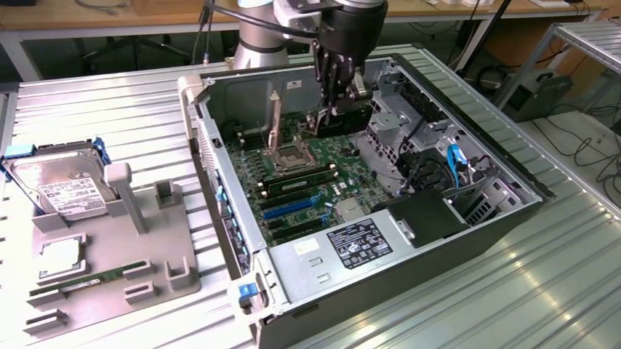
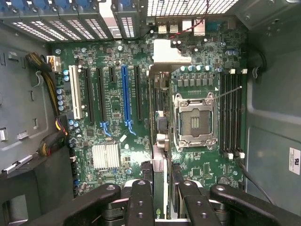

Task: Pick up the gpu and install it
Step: 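Insert the gpu into the slot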

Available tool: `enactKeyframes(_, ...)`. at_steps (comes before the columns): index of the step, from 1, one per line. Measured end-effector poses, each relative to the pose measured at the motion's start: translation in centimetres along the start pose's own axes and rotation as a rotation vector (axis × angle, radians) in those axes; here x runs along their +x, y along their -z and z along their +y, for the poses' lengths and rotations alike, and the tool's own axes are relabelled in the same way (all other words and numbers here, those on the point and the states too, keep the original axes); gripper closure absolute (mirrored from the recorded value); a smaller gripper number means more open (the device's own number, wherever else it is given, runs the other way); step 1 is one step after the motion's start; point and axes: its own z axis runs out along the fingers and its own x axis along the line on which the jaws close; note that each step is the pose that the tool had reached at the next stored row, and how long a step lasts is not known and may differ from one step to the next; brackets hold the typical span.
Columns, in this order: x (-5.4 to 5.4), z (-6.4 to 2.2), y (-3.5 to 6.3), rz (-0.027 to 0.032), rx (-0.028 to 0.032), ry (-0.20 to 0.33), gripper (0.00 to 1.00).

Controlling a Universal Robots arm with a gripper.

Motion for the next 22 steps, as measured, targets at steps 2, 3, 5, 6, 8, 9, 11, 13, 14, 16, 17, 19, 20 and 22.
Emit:
enactKeyframes(2,0.02,0.03,-0.03,0.0,0.0,0.0,0.74)
enactKeyframes(3,0.03,0.04,-0.05,0.0001,0.0,0.0,0.74)
enactKeyframes(5,0.06,0.08,-0.08,0.0,0.0,0.0,0.74)
enactKeyframes(6,0.07,0.1,-0.11,0.0001,0.0,0.0,0.74)
enactKeyframes(8,0.13,0.2,-0.17,0.0001,0.0,0.0,0.74)
enactKeyframes(9,0.14,0.22,-0.19,0.0001,0.0,0.0,0.74)
enactKeyframes(11,0.16,0.25,-0.22,0.0,0.0,0.0,0.74)
enactKeyframes(13,0.19,0.3,-0.25,0.0,0.0001,0.0,0.74)
enactKeyframes(14,0.21,0.32,-0.28,0.0,0.0,0.0,0.74)
enactKeyframes(16,0.24,0.37,-0.32,0.0,0.0,0.0,0.74)
enactKeyframes(17,0.25,0.39,-0.34,0.0001,0.0,0.0,0.74)
enactKeyframes(19,0.27,0.42,-0.37,0.0,0.0,0.0,0.74)
enactKeyframes(20,0.28,0.43,-0.39,0.0,0.0,0.0,0.74)
enactKeyframes(22,0.3,0.46,-0.42,0.0001,0.0,0.0,0.74)
